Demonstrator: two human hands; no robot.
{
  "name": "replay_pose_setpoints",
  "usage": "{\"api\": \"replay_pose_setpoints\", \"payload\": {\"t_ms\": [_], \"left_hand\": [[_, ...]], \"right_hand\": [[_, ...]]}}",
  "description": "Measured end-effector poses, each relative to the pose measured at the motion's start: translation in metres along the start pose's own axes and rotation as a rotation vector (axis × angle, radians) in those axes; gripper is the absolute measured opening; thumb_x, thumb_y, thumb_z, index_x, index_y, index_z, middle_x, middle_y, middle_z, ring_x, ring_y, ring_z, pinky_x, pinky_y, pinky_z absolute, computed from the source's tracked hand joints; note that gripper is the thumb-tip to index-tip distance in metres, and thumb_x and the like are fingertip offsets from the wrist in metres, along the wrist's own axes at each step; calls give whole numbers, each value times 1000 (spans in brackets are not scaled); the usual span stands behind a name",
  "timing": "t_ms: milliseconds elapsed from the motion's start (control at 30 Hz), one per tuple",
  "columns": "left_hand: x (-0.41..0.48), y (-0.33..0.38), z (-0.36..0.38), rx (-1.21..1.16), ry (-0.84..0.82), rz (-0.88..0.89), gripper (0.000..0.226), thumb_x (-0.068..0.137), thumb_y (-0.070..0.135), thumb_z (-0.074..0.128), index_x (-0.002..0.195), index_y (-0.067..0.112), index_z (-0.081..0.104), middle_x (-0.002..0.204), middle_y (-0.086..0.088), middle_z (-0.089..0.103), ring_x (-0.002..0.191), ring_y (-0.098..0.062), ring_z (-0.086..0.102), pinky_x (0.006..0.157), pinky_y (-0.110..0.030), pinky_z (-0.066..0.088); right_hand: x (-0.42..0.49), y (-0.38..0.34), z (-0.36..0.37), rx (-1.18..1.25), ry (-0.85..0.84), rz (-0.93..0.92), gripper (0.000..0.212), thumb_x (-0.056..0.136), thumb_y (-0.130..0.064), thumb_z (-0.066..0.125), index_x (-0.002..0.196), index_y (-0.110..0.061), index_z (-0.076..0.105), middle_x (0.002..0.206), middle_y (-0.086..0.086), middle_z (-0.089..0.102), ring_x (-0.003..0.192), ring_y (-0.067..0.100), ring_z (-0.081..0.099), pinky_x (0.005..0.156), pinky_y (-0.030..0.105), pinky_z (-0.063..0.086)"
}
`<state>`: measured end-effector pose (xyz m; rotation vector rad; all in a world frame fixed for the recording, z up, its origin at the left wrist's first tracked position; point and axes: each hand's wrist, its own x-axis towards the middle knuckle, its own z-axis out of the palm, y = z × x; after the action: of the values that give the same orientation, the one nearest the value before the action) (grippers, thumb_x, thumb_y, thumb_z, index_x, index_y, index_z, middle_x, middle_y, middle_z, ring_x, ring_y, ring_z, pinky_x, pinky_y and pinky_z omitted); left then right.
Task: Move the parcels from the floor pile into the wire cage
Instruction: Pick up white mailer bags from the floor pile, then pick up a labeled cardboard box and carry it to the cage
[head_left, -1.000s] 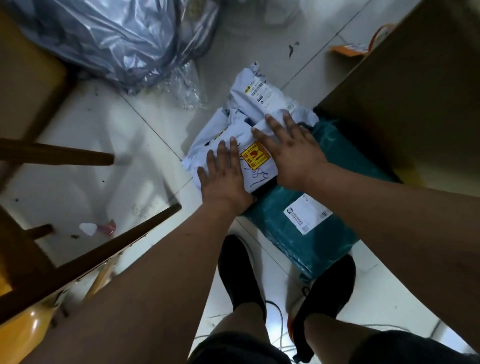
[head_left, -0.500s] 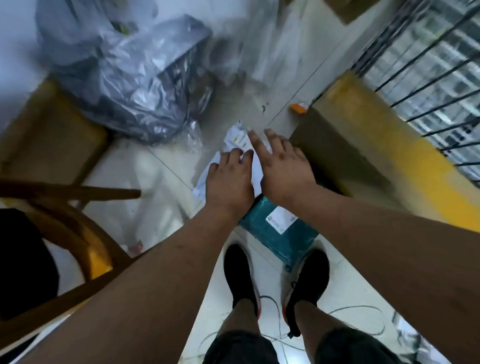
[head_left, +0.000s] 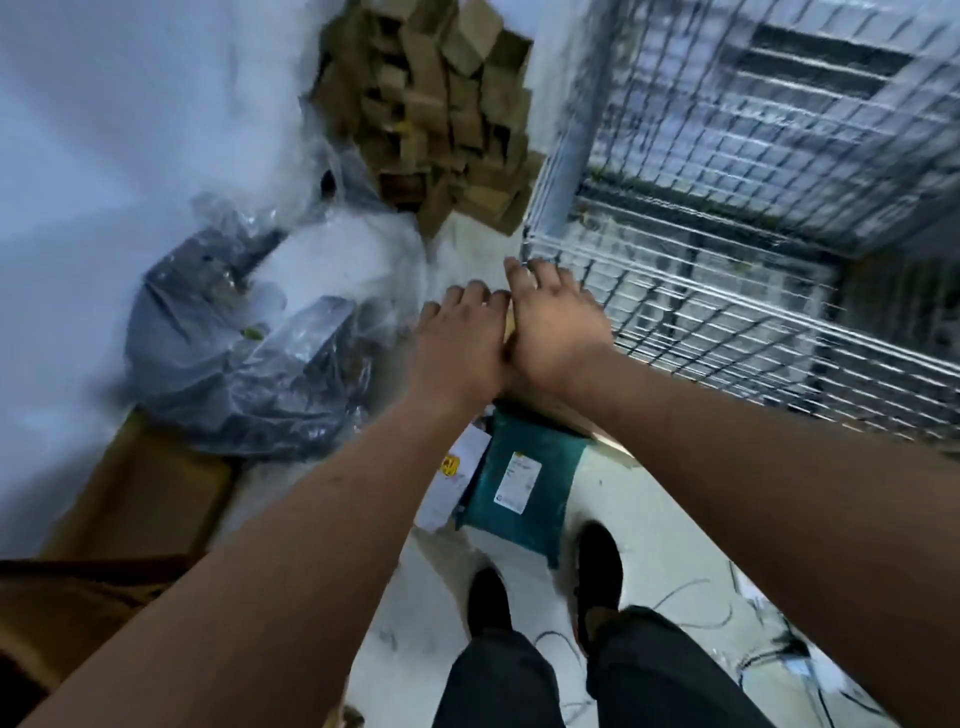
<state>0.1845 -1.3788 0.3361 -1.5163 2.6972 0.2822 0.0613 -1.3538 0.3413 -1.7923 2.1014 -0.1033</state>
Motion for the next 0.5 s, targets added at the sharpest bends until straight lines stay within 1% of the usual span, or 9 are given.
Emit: {"api": "replay_pose_setpoints", "payload": {"t_ms": [133,233,267,367,500], "left_hand": [[-2,49,-68,62,21,146,40,87,25,66,127,21,60,123,-6,60,118,-30,55,90,-44,45],[-10,88,-108,132,10,283,34,87,26,64,120,21,62,117,-7,62,111,-32,59,84,-44,48],[-11,102,-118,156,7,327,35,87,25,62,121,21,62,117,-8,61,112,-32,59,84,-45,48],[-15,145,-140,202,-49,453,44,89,26,60,134,22,56,126,-7,59,120,-32,56,93,-45,46],[-22,220,-150,259,-96,615,50,90,28,61,140,23,53,132,-6,58,126,-31,53,101,-45,42]], "right_hand": [[-53,17,-73,8,51,147,71,86,-33,65,149,-18,36,146,12,43,137,36,40,103,51,43],[-99,34,-109,14,71,264,67,88,-31,62,149,-18,36,147,14,43,137,37,40,103,51,44],[-114,41,-119,23,82,310,68,88,-30,62,149,-18,36,147,14,43,136,37,40,103,51,44],[-160,63,-140,48,108,453,66,86,-26,62,147,-19,38,145,13,45,136,36,41,101,50,44],[-221,102,-152,109,131,647,61,85,-25,60,143,-21,40,142,11,47,133,35,43,101,47,43]]}}
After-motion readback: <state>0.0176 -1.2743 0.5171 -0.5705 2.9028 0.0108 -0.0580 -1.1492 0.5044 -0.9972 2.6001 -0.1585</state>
